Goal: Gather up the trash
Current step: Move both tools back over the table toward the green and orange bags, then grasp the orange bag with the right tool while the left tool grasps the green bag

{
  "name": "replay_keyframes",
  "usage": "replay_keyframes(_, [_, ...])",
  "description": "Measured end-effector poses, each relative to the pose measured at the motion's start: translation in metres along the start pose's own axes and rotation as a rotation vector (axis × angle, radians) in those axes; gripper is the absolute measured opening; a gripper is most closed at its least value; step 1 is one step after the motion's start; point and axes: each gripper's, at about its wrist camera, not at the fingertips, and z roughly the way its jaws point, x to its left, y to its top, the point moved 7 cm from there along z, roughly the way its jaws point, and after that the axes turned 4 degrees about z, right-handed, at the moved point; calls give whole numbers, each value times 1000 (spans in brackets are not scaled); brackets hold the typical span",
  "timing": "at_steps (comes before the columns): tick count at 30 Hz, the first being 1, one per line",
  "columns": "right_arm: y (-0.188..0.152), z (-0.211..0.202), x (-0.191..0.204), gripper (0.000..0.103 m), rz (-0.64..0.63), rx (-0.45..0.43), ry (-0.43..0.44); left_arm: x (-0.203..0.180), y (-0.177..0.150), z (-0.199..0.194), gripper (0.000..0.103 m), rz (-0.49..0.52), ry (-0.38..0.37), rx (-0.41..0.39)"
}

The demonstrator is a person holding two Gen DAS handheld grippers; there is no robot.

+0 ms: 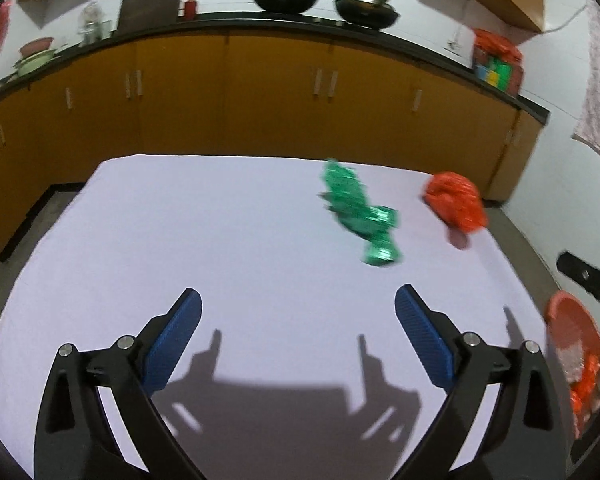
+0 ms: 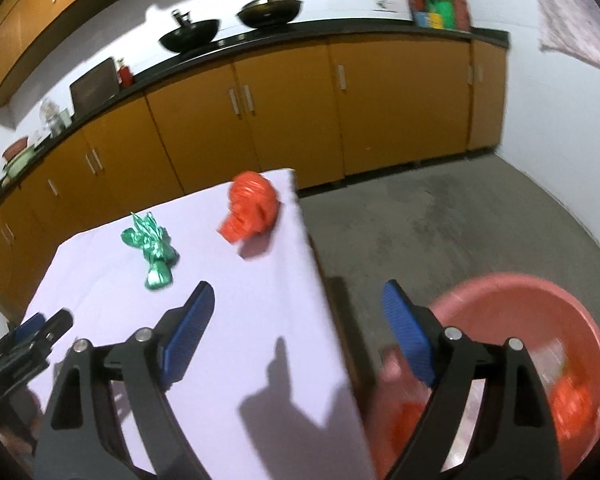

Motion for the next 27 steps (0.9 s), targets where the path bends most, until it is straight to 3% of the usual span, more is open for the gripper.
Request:
replay_keyframes(9, [48,88,43,83,-50,-11,-13,38,18,30,97,-47,44,-10])
replay_keyframes(15, [58,127,52,80,-73,9,-44,31,26,43,98,-16,34,-15])
replay_keyframes(16, [58,134,52,73,-82,20,-47,29,28,45,99,-11,30,-16])
replay_keyframes(17, [57,140,52,59,-100,38,-49,24,30,48,100,0,20,-17])
replay_keyframes(19, [52,151,54,39,-134,84,-49,17,32,52,100,10,5,-17])
replay_keyframes(27, [42,118,29,31,-60,53,-6,-32,40,73,101,54,-74,13])
